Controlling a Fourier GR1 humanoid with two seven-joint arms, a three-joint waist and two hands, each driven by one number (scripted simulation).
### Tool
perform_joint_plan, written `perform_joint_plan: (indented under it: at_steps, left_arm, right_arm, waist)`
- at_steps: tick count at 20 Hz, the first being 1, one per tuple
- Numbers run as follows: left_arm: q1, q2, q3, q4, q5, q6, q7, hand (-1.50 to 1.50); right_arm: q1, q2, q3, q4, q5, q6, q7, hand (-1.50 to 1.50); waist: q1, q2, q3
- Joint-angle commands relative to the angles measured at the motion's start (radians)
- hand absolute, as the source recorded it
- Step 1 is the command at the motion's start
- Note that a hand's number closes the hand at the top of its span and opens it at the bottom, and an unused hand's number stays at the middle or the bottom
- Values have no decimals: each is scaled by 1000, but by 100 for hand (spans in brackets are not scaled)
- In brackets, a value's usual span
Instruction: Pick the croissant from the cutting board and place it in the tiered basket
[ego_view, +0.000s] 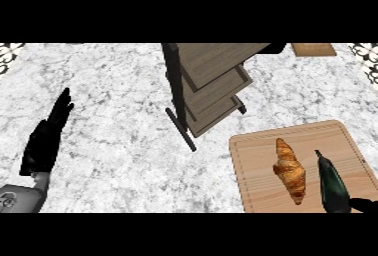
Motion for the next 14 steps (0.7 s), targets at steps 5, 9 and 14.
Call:
perform_joint_plan:
  at_steps: [5, 9, 14]
  left_arm:
    - [-76, -28, 12, 32, -14, -39, 26, 0]
    - [-76, -77, 1, 82, -45, -17, -8, 0]
    - [-56, -72, 18, 80, -51, -40, -30, 0]
  right_arm:
    - [-266, -92, 63, -57, 0, 33, 461, -150]
    - [-337, -33, 149, 17, -17, 89, 488, -150]
    - [-396, 12, 245, 105, 24, 120, 515, -150]
  waist:
    - [27, 4, 4]
    - [26, 5, 4]
    - [29, 4, 5]
